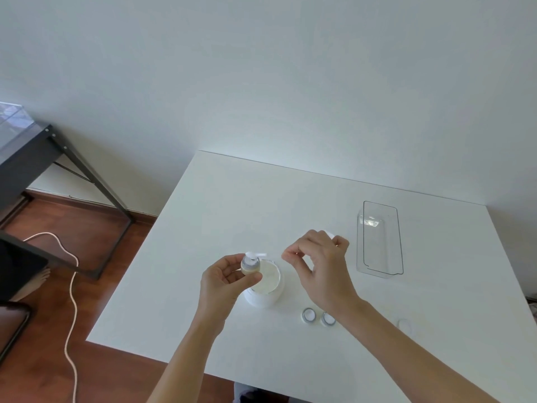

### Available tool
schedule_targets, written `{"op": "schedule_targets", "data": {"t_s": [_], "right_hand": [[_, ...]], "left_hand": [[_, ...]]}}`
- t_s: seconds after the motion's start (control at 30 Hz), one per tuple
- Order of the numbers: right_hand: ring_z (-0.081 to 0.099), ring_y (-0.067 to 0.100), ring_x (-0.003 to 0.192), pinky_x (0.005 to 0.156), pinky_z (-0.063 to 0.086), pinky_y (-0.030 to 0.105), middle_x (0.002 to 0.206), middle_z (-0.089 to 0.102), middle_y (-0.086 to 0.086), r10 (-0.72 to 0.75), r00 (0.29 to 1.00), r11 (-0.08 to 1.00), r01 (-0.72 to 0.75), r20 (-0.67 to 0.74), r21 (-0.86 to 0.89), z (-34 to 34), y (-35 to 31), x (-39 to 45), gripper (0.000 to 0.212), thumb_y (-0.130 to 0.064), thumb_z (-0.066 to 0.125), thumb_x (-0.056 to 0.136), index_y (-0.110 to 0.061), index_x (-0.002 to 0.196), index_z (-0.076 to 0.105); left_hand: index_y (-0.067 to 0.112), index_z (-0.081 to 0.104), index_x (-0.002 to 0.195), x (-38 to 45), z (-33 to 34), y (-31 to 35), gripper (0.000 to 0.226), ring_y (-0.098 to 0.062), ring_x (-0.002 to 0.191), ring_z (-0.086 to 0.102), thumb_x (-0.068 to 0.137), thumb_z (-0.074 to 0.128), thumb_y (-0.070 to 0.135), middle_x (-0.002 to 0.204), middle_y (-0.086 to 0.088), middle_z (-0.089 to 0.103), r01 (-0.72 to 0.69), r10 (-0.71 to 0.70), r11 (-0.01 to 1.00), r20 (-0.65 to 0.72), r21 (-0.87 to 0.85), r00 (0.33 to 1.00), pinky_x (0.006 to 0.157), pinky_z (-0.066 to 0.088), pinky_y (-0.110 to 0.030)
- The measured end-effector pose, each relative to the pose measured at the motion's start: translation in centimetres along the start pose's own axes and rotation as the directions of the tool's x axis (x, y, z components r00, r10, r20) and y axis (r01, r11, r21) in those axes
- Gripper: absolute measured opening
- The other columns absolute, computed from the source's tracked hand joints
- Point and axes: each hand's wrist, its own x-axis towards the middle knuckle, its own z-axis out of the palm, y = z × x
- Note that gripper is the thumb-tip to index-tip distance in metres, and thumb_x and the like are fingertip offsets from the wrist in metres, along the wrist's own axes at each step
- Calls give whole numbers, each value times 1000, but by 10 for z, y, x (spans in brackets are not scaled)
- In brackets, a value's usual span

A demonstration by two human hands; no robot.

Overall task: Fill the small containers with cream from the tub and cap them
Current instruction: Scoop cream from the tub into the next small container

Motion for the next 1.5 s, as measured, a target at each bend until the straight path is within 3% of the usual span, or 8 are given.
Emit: {"op": "schedule_targets", "data": {"t_s": [0.23, 0.67, 0.87, 1.03, 1.13, 1.23, 1.37, 1.5], "right_hand": [[49, 14, 75, 77, 23, 34, 73, 55, -11, -500, 862, 795, 415, -91, -442, 6, 15, -8, 25, -12, 57, 93, -23, 72, 65], [49, 14, 81, 76, 21, 35, 77, 58, -13, -577, 812, 715, 452, -85, -533, -8, 27, -12, 25, 0, 66, 78, -25, 78, 67], [48, 11, 78, 78, 20, 33, 74, 58, -12, -343, 923, 884, 253, -175, -394, -10, 26, -12, 26, -19, 55, 94, -26, 73, 68], [55, 18, 67, 74, 22, 31, 73, 56, -7, -94, 994, 917, 108, 55, -384, 7, 31, -9, 13, -18, 67, 86, -21, 73, 64], [54, 20, 57, 70, 24, 33, 62, 54, -4, -25, 961, 850, 165, 274, -500, 28, 23, 1, 18, -16, 81, 68, -21, 66, 63], [52, 18, 56, 71, 37, 31, 58, 52, -6, 31, 917, 769, 232, 398, -596, 49, 11, 9, 17, -14, 74, 56, -25, 59, 61], [43, 25, 75, 81, 28, 35, 78, 46, 1, 100, 826, 827, 240, 554, -508, 72, 11, 13, 15, -4, 50, 81, -14, 81, 62], [52, 26, 83, 72, 19, 36, 84, 52, 1, 269, 820, 900, -28, 505, -435, 67, 17, 15, 14, -15, 49, 91, -18, 81, 59]], "left_hand": [[9, 75, 104, -1, -1, 5, 42, -21, 90, 77, 64, 87, 5, 100, -9, 80, -8, 9, 999, 39, -49, 999, 73, 57, -18], [7, 74, 106, 3, 1, 7, 40, -20, 92, 76, 70, 85, -7, 100, -10, 80, -11, 15, 998, 49, -66, 999, 76, 57, -18], [11, 74, 104, 6, -2, 6, 38, -15, 91, 76, 71, 84, -8, 99, -7, 80, -26, 28, 998, 30, -55, 999, 75, 56, -16], [17, 76, 100, 7, -7, 3, 39, -12, 88, 76, 71, 83, -9, 97, -5, 81, -36, 36, 999, 6, -35, 999, 73, 56, -15], [20, 76, 98, 7, -8, 2, 41, -12, 85, 76, 71, 83, -10, 96, -5, 81, -42, 42, 999, 8, -26, 999, 72, 56, -15], [23, 77, 96, 6, -8, 2, 42, -12, 84, 75, 71, 83, -11, 98, -5, 80, -52, 52, 999, 22, -2, 998, 72, 56, -16], [24, 77, 96, 5, -10, 3, 43, -12, 83, 75, 72, 82, -11, 99, -5, 80, -60, 60, 998, 30, 18, 998, 73, 57, -18], [23, 77, 97, 5, -15, 1, 42, -12, 83, 74, 71, 82, -11, 99, -5, 80, -61, 61, 998, 5, 26, 998, 75, 59, -21]]}}
